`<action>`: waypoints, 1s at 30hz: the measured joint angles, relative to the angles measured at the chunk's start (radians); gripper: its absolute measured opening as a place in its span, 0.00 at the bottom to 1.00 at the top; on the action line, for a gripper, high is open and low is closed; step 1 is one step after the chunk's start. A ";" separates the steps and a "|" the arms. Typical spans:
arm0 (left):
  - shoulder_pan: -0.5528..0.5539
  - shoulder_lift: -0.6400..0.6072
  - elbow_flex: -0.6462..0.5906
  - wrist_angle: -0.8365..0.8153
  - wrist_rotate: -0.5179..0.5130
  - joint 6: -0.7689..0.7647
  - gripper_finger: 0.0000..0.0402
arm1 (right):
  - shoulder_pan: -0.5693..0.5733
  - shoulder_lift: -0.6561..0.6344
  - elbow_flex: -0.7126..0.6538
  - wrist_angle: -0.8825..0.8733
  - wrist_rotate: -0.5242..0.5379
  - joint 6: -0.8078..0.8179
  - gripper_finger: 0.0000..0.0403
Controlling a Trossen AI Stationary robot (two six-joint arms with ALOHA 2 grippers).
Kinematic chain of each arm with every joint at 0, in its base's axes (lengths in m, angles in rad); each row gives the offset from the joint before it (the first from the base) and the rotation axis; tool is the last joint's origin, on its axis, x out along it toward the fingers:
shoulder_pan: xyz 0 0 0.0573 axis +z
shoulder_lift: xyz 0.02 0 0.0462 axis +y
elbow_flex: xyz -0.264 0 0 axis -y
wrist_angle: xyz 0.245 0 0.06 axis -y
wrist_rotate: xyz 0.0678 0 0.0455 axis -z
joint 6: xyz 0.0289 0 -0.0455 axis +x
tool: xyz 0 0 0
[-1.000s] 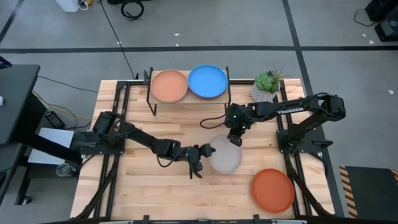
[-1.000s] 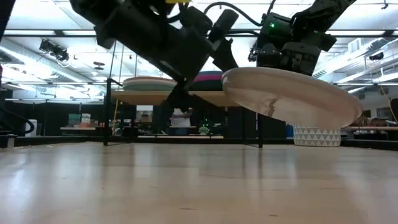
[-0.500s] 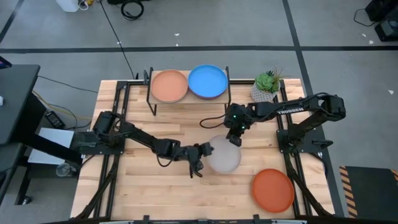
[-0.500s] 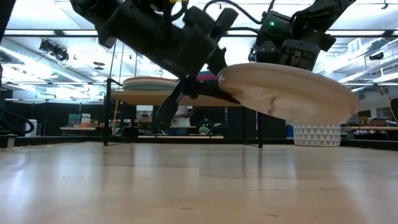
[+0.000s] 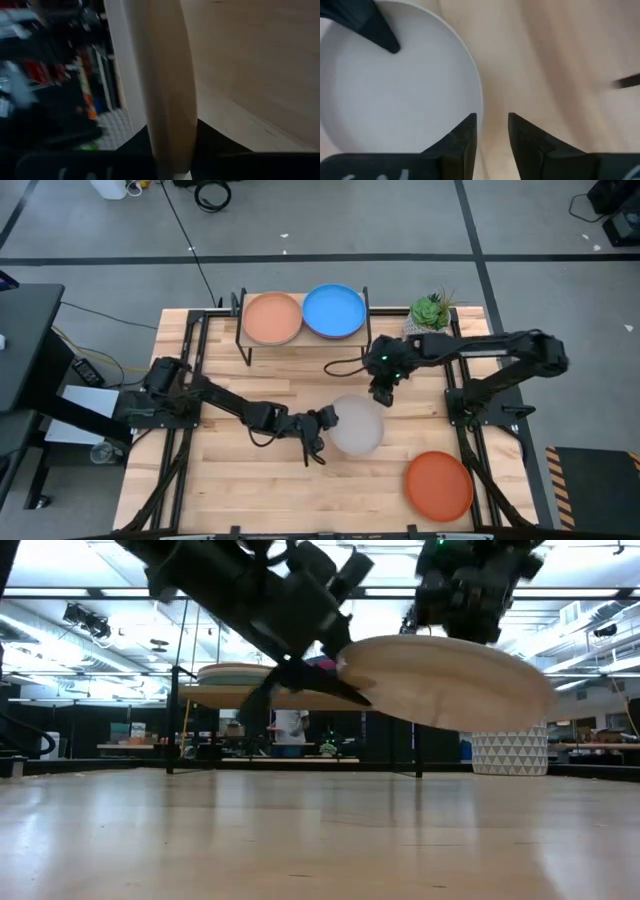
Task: Place and stack plates onto a shelf
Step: Stack the gray plate on top of the brown plate on the shelf
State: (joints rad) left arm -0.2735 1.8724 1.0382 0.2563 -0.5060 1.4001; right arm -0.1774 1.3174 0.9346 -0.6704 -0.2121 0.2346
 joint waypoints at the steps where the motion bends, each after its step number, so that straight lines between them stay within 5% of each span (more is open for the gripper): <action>1: 0.000 -0.015 0.000 -0.034 -0.003 -0.034 0.16 | 0.005 -0.028 0.013 -0.022 0.030 0.000 0.29; 13: -0.018 -0.401 0.001 -0.385 -0.189 -0.375 0.15 | 0.137 -0.327 0.025 -0.051 0.367 0.060 0.29; 18: 0.046 -0.544 0.001 -0.498 -0.312 -0.454 0.15 | 0.197 -0.325 0.025 -0.053 0.432 0.075 0.29; 30: 0.376 -0.609 0.001 -0.735 -0.312 -0.602 0.15 | 0.238 -0.226 0.025 -0.044 0.463 0.071 0.29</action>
State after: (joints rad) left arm 0.1026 1.2630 1.0393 -0.4786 -0.8184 0.7985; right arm 0.0601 1.0914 0.9596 -0.7143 0.2513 0.3061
